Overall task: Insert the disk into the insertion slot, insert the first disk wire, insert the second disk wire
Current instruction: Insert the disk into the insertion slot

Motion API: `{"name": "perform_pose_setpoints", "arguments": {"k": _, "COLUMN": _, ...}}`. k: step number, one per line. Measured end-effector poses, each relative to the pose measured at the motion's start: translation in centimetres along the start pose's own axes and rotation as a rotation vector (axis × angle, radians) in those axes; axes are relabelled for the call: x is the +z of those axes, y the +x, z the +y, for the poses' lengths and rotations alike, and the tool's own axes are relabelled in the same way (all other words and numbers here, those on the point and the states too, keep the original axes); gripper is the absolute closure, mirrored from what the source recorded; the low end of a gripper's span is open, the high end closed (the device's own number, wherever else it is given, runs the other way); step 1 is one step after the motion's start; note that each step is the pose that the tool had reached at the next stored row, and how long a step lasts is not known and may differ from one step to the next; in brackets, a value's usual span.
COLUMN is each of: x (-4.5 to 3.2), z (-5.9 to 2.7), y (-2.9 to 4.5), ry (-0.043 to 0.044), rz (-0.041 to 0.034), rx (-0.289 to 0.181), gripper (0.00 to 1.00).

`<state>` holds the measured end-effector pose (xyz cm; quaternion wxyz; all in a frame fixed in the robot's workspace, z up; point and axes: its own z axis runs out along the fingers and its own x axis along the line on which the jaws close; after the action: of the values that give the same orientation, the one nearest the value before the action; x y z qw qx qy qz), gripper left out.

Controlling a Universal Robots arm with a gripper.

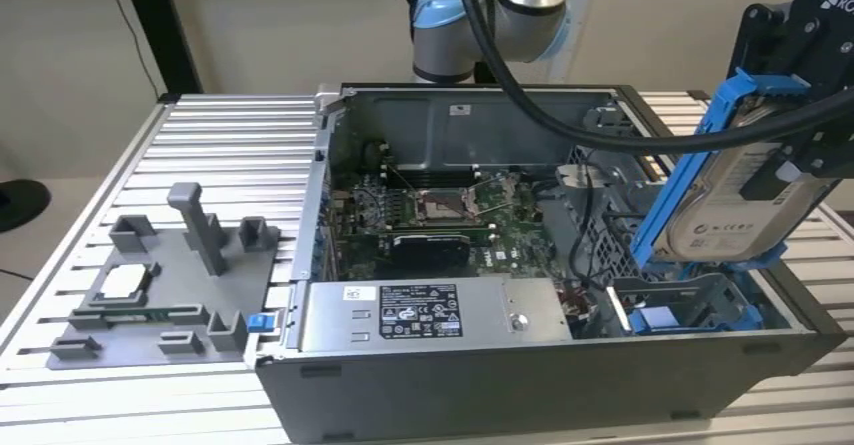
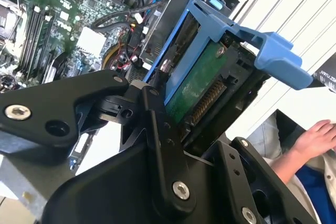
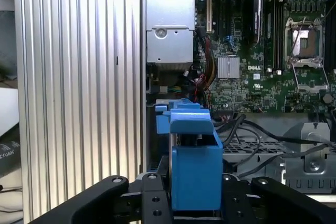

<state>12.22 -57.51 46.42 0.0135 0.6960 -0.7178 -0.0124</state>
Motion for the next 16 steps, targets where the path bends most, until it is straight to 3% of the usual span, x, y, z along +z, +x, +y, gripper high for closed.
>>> {"name": "perform_pose_setpoints", "arguments": {"k": 8, "x": 0.08, "z": 0.00, "y": 0.00, "ry": -0.0002, "rz": -0.0010, "rx": 0.000, "gripper": 1.00}}
{"name": "perform_pose_setpoints", "arguments": {"k": 16, "x": 1.34, "z": -0.22, "y": 0.20, "ry": -0.0006, "rz": -0.0169, "rx": -0.001, "gripper": 1.00}}
